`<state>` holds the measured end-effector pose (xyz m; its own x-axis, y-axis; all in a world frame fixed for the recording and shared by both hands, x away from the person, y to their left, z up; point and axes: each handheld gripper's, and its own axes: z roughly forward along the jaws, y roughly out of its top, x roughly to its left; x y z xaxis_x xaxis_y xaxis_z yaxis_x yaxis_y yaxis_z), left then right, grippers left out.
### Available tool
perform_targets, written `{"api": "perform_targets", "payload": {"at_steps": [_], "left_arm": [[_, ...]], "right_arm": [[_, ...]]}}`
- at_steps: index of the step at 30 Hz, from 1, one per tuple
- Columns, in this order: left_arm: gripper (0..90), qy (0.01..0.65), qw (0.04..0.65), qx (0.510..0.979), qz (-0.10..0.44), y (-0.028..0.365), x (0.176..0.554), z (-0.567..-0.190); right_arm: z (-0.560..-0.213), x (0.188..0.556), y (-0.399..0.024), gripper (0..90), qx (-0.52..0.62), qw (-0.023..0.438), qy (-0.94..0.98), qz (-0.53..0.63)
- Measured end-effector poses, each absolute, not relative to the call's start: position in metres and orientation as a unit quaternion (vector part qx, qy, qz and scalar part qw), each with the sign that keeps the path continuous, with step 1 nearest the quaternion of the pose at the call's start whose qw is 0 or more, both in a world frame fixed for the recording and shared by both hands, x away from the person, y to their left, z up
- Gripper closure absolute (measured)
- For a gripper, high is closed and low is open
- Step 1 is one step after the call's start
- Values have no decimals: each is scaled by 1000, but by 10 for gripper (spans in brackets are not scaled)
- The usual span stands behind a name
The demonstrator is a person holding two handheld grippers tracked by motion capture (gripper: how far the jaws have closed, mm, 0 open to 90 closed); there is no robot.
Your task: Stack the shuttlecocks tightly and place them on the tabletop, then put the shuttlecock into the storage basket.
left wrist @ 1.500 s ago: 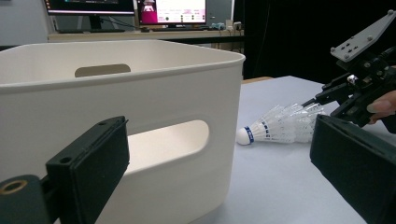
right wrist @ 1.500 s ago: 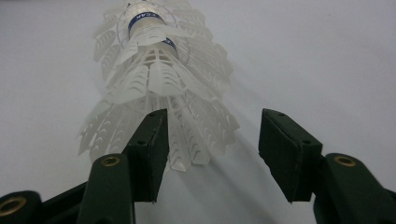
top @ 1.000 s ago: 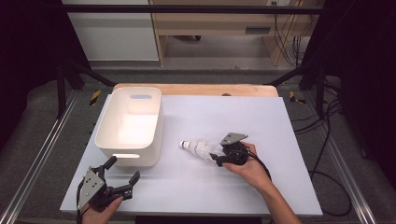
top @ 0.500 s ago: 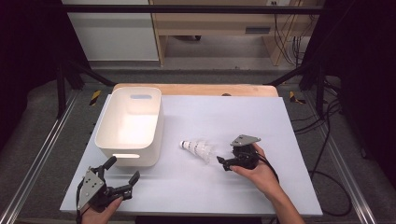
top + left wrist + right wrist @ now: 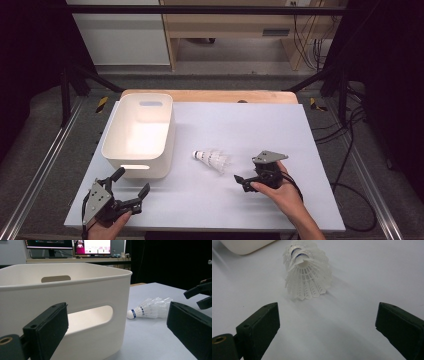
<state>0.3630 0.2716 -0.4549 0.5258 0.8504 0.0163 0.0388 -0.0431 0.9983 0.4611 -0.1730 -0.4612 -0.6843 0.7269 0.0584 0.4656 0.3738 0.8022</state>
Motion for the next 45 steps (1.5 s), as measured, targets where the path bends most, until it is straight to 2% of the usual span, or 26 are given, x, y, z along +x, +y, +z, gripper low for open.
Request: {"api": "perform_targets", "payload": {"at_steps": [20, 32, 45], "left_arm": [[37, 352, 597, 634, 342, 272, 361, -455], [37, 349, 597, 635, 345, 273, 360, -454], [26, 346, 599, 636, 343, 271, 360, -454]], "right_arm": [[-463, 435, -153, 65, 356, 134, 818, 432], [-465, 434, -133, 96, 350, 127, 825, 425], [-468, 439, -112, 81, 351, 122, 828, 420]]}}
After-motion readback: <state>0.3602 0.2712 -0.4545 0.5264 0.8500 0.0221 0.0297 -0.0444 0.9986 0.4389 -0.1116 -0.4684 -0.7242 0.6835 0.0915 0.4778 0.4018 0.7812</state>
